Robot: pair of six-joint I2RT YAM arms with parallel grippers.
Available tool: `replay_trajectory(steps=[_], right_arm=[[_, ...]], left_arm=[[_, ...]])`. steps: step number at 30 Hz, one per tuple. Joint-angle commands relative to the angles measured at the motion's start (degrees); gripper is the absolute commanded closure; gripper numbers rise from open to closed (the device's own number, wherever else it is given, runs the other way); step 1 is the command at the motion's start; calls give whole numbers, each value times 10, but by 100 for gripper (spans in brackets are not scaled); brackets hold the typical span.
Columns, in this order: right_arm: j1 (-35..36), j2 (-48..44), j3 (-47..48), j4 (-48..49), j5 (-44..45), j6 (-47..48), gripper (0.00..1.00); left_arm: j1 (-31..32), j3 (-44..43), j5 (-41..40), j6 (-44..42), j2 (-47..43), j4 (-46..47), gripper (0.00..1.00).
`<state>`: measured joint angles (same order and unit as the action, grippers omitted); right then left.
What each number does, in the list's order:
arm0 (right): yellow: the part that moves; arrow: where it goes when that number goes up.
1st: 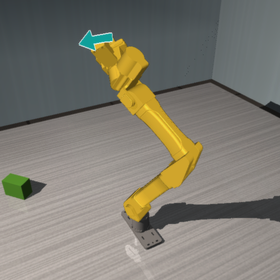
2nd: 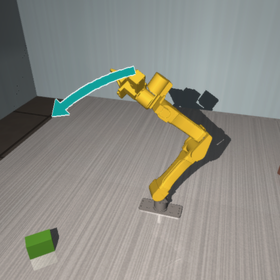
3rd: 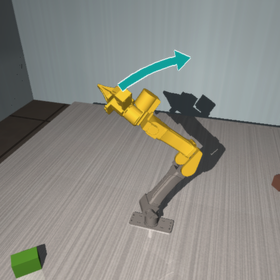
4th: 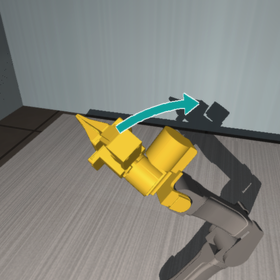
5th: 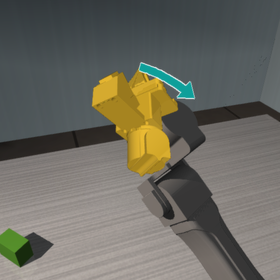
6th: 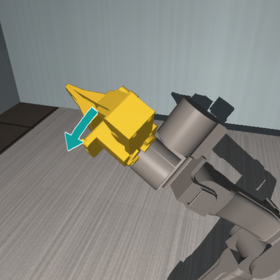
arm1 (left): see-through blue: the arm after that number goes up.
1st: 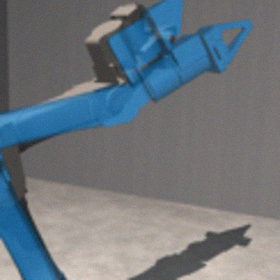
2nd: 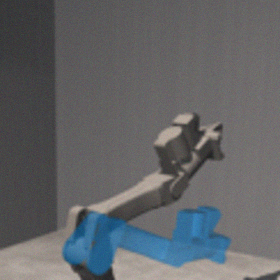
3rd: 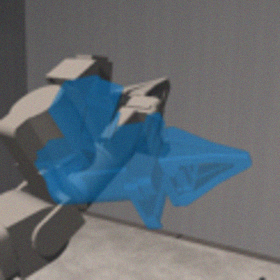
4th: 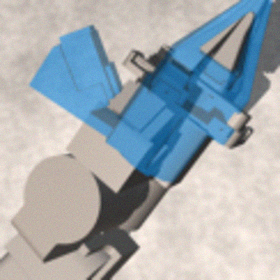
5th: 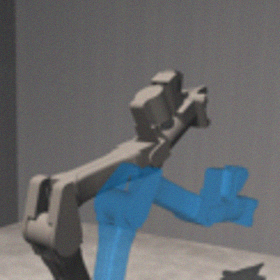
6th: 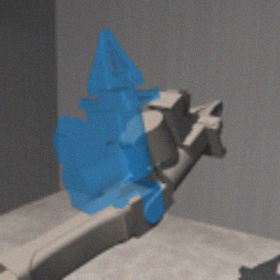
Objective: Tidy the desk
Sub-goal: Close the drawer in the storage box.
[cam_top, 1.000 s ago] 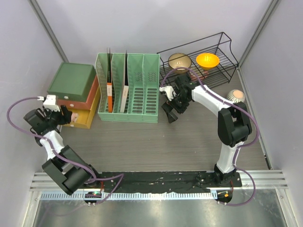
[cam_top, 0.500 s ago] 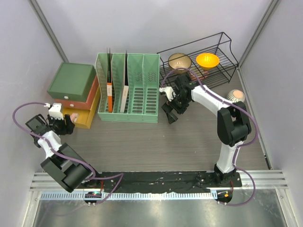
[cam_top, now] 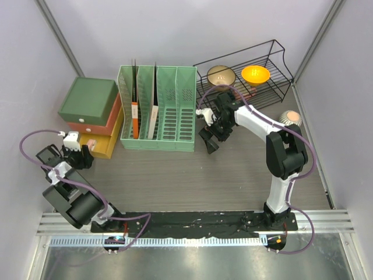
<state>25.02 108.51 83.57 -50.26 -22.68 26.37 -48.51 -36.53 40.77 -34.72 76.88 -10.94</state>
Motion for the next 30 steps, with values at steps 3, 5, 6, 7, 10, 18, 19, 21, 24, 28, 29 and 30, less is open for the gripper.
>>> replay_trajectory(steps=[3, 5, 6, 7, 10, 18, 19, 21, 24, 28, 29, 30], right_arm=[[2, 2, 8, -7, -11, 4, 0], [2, 2, 8, -8, -11, 4, 0], [2, 3, 9, -8, -11, 5, 0], [2, 2, 8, -9, -11, 5, 1], [2, 4, 7, -9, -11, 7, 0], [2, 18, 11, -14, -10, 7, 0], [2, 19, 11, -14, -10, 7, 0], [2, 19, 11, -15, -9, 8, 0], [2, 21, 9, -15, -9, 9, 0], [2, 21, 7, -16, -11, 11, 0], [2, 21, 7, -16, -11, 11, 0], [2, 20, 7, -17, -11, 11, 0]], left_arm=[[-4, 44, 32, 53, 21, 177, 43], [-4, 52, 38, 72, 38, 208, 43], [-3, 62, 39, 77, 45, 243, 43], [-2, 66, 40, 84, 50, 259, 42], [-3, 85, 50, 95, 70, 320, 42], [-2, 107, 82, 158, 98, 440, 42], [-2, 106, 82, 165, 100, 449, 42], [0, 105, 83, 181, 105, 478, 41], [8, 101, 91, 189, 116, 497, 40], [26, 95, 101, 193, 138, 512, 40], [37, 93, 100, 192, 144, 512, 40], [41, 93, 99, 191, 147, 514, 40]])
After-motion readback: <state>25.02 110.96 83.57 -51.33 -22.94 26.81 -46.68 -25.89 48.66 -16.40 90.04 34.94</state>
